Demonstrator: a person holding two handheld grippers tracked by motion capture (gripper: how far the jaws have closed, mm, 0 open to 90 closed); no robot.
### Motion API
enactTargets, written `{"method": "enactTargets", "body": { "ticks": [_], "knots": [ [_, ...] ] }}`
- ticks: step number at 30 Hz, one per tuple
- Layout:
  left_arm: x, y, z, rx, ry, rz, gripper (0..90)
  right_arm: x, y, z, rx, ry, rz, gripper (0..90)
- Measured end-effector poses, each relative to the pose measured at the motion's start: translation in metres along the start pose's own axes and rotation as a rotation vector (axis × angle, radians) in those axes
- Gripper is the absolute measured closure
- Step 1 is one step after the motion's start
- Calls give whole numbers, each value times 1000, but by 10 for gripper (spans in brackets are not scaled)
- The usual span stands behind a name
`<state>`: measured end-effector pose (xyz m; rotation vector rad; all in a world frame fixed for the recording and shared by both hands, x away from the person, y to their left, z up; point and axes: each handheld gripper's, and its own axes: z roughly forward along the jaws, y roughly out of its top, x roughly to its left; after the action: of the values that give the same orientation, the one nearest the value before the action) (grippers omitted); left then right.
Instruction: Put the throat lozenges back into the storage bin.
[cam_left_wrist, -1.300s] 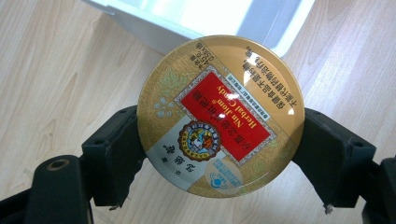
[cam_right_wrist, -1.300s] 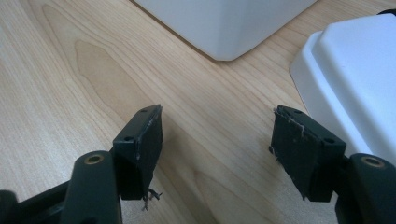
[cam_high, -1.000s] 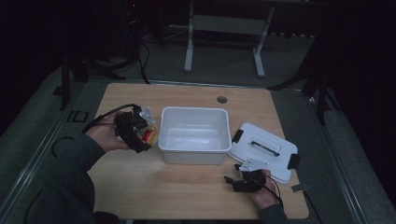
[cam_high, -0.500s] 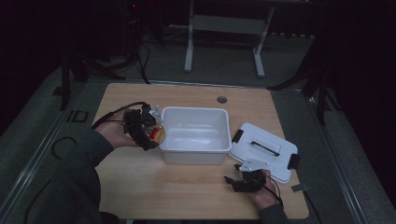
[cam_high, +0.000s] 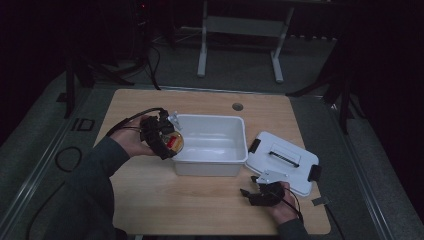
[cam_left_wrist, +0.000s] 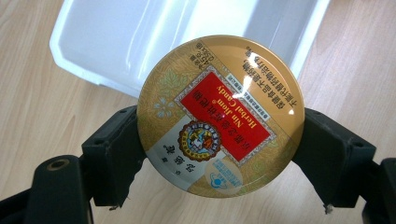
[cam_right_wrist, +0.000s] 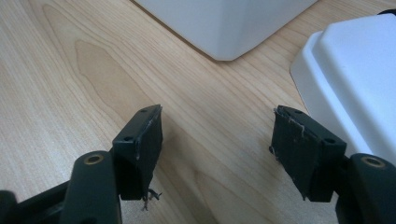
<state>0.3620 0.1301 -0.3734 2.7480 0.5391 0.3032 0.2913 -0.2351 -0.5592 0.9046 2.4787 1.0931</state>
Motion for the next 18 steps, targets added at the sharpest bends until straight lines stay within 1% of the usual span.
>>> {"method": "enactTargets", "body": {
  "ticks": [5, 9, 12, 18],
  "knots": [
    [-1, 8, 1, 1, -2, 13, 205, 0, 0, 0, 0, 0, 0, 332],
    [-2, 12, 3, 3, -1, 13, 205, 0, 0, 0, 0, 0, -1, 331],
    [-2, 16, 6, 16, 3, 19, 205, 0, 0, 0, 0, 0, -1, 330],
    [-1, 19, 10, 24, -13, 16, 205, 0, 0, 0, 0, 0, -1, 331]
  ]
}}
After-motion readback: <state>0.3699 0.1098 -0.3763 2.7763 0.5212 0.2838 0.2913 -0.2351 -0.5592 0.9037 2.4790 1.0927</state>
